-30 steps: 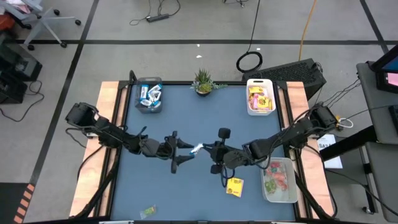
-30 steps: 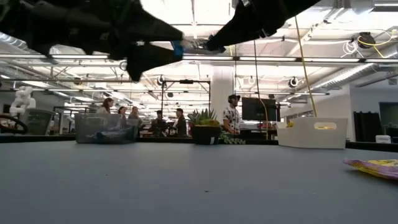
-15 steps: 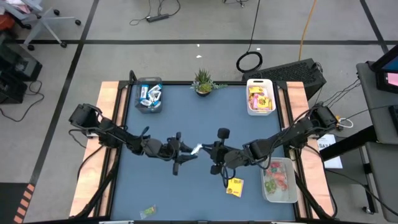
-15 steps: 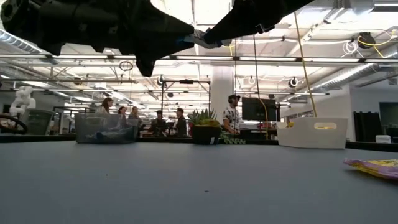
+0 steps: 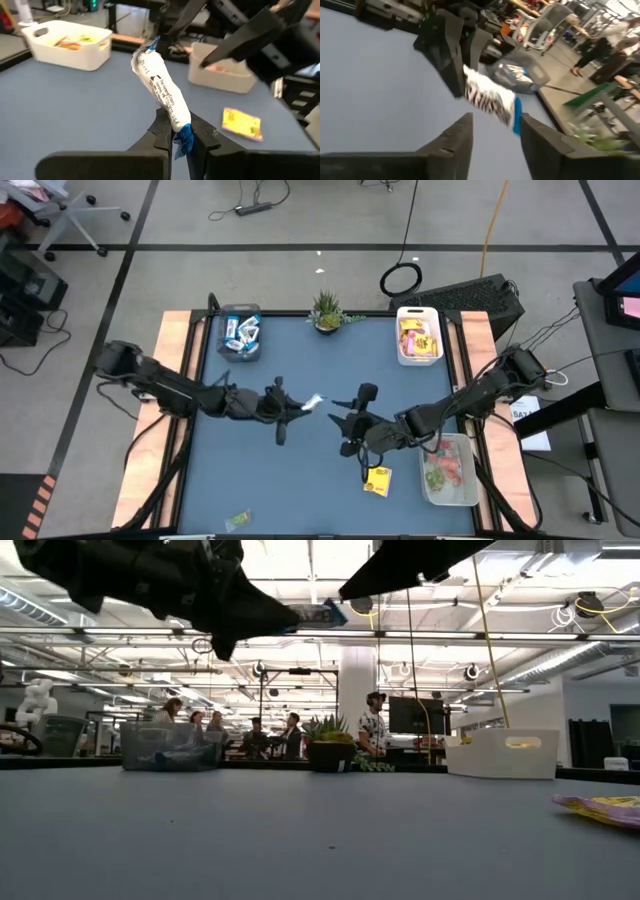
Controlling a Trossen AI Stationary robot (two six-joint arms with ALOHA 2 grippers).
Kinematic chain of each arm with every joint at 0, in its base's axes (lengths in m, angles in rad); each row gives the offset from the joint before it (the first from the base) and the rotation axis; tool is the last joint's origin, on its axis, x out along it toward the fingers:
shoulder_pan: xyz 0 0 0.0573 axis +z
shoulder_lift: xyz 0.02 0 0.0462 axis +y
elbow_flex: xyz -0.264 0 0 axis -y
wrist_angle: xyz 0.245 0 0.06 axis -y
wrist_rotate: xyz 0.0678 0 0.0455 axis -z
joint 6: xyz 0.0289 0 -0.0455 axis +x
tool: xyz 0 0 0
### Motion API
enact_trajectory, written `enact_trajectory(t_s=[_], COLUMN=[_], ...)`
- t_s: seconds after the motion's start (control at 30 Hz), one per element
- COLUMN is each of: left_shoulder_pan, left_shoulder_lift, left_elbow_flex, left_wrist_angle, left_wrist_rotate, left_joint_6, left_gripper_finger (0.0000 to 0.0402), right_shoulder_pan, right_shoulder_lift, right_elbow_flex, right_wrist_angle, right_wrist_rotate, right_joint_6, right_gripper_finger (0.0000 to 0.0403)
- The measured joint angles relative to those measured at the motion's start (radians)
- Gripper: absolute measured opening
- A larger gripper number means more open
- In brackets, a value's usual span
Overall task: Sort candy
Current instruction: Put the white chocolate bar into the transparent black bin
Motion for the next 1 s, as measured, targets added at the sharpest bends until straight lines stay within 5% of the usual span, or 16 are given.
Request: enact_trajectory(t_s=[0.23, 0.5, 0.7, 1.0], left_shoulder_pan=[0.072, 0.336, 0.612, 0.949], left_shoulder_lift=[-0.290, -0.552, -0.519, -0.298], left_elbow_flex=[0.000, 0.001, 0.065, 0.139], left_wrist_angle=[-0.450, -1.032, -1.213, -1.270], left_wrist_rotate=[-0.046, -0.112, -0.042, 0.045], left_joint_6=[0.012, -0.116, -0.077, 0.020], left_gripper_finger=[0.0025, 0.0025, 0.0025, 0.0025], right_shoulder_pan=[0.030, 0.045, 0.045, 0.045], right_shoulder_lift=[-0.069, -0.080, -0.079, -0.079], right_elbow_flex=[0.000, 0.000, 0.000, 0.000], right_wrist_angle=[-0.087, -0.162, -0.195, -0.222], right_wrist_rotate=[0.030, 0.028, 0.027, 0.025], right_joint_6=[0.024, 0.071, 0.113, 0.115], right_gripper_finger=[0.0186, 0.0159, 0.0121, 0.0078])
